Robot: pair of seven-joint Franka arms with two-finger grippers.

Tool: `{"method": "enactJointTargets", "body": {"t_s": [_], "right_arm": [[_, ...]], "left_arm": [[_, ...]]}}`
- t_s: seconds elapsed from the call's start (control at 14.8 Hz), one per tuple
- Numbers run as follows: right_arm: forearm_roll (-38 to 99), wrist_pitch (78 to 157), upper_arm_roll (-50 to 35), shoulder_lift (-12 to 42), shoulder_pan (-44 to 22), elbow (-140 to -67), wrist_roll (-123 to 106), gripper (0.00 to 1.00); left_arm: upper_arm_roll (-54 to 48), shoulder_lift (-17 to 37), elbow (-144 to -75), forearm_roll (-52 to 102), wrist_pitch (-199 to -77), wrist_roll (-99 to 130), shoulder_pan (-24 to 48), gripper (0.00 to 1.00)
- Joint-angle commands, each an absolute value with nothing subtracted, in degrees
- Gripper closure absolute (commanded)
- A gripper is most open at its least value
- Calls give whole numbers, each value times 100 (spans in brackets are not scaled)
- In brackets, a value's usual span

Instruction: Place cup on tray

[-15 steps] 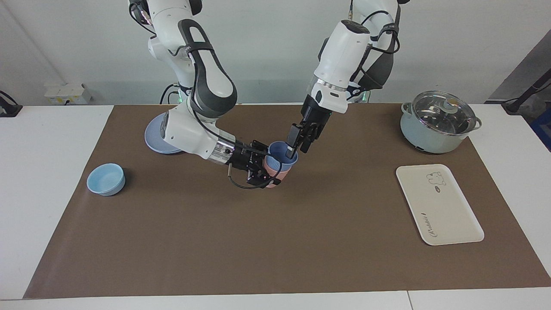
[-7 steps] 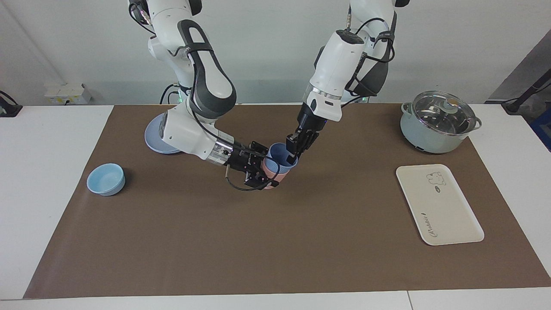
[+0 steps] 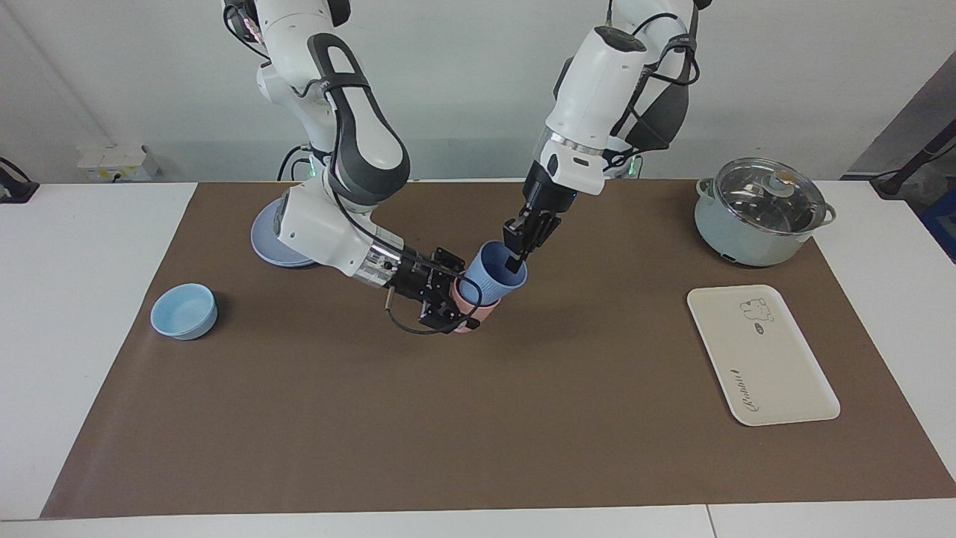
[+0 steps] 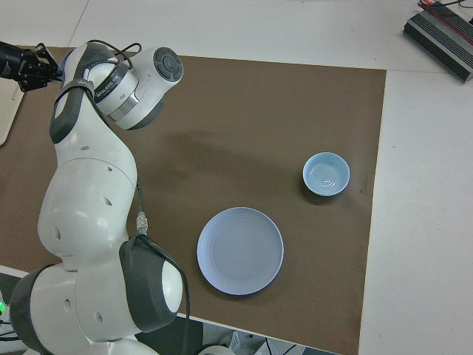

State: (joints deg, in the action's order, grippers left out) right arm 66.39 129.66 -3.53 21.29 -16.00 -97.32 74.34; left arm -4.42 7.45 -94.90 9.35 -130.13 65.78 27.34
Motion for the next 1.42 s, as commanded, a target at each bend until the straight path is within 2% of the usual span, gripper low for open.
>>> {"method": "enactJointTargets", "body": {"t_s": [0.0, 0.34, 0.61, 0.74, 0.94, 1.15, 1.35], "right_arm": [[7022, 12964, -369, 2030, -1346, -9782, 7418, 100], [7269, 12262, -360, 2232, -591, -9835, 7418, 100], [7260, 11787, -360, 2688, 121, -9809, 6937, 100], [7181, 11725, -352, 2759, 377, -9809, 6663, 100], [7049, 11374, -352, 3005, 930, -9817, 5690, 100], [7031, 10961, -343, 2953, 1335, -9922, 5389, 100], [7040, 10794, -360, 2795, 1687, -10388, 4931, 100]], "left_arm": [[-431, 309, -9501, 1002, -12158, 5987, 2322, 100], [-404, 202, -8966, 1204, -10734, 4836, 1496, 100], [-387, 193, -8903, 1143, -10556, 4072, 863, 100], [-369, 123, -9008, 1151, -10556, 3457, 442, 100], [-361, -61, -9525, 1151, -10783, 2307, -270, 100], [-360, 17, -9782, 1151, -11143, 1084, -973, 100], [-360, 149, -10097, 1143, -11661, 494, -1317, 100]]}}
